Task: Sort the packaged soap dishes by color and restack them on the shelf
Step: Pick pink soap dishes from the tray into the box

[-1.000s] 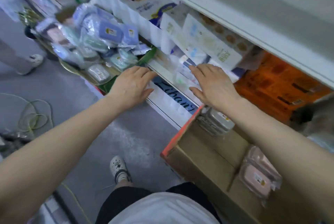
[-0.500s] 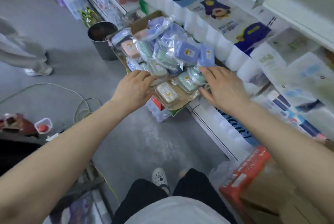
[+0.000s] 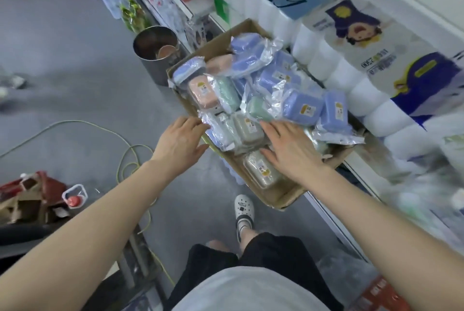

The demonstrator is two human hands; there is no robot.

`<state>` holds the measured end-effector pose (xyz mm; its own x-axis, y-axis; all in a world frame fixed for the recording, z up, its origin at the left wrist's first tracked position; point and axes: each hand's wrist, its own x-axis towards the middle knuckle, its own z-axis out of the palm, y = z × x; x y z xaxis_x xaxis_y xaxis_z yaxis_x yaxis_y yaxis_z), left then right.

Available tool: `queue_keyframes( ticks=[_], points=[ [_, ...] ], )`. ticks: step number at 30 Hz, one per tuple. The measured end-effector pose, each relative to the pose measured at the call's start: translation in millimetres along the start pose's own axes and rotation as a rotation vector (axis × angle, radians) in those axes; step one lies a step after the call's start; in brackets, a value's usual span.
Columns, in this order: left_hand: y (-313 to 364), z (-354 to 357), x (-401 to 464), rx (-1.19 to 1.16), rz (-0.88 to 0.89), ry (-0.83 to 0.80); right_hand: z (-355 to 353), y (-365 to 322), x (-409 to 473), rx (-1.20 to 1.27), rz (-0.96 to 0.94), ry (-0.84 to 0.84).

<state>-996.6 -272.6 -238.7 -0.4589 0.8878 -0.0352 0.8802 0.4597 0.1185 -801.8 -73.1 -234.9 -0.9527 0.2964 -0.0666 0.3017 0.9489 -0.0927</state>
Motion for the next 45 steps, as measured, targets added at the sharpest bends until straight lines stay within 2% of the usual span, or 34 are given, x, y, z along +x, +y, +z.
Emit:
queue_keyframes(
  ticks=[4, 9, 13, 19, 23, 26, 29, 34, 39, 45],
  points=[
    [-38, 4, 36, -0.004, -0.008, -0.031, 13, -8, 60, 0.025, -0.058, -0.063],
    [-89, 11, 82, -0.032, 0.017, -0.077, 24, -16, 124, 0.045, -0.009, -0.115],
    [-137, 23, 133, -0.053, 0.11, -0.115, 40, -22, 176, 0.048, 0.084, -0.165],
    [-203, 40, 220, -0.038, 0.276, -0.226, 64, -58, 265, 0.077, 0.223, -0.09],
    [-233, 54, 249, 0.026, 0.364, -0.299, 88, -76, 319, 0.06, 0.335, -0.202],
    [-247, 62, 259, 0.063, 0.437, -0.335, 105, -81, 341, 0.003, 0.407, -0.371],
    [-253, 65, 263, 0.029, 0.489, -0.316, 109, -82, 346, -0.001, 0.458, -0.385],
    [-241, 51, 296, -0.042, 0.441, -0.365, 82, -73, 321, 0.069, 0.527, -0.292],
    [-209, 45, 347, -0.121, 0.429, -0.423, 59, -50, 282, 0.135, 0.731, -0.205],
    [-169, 88, 396, -0.109, 0.497, -0.543, 58, -34, 251, 0.248, 0.887, -0.046]
  ],
)
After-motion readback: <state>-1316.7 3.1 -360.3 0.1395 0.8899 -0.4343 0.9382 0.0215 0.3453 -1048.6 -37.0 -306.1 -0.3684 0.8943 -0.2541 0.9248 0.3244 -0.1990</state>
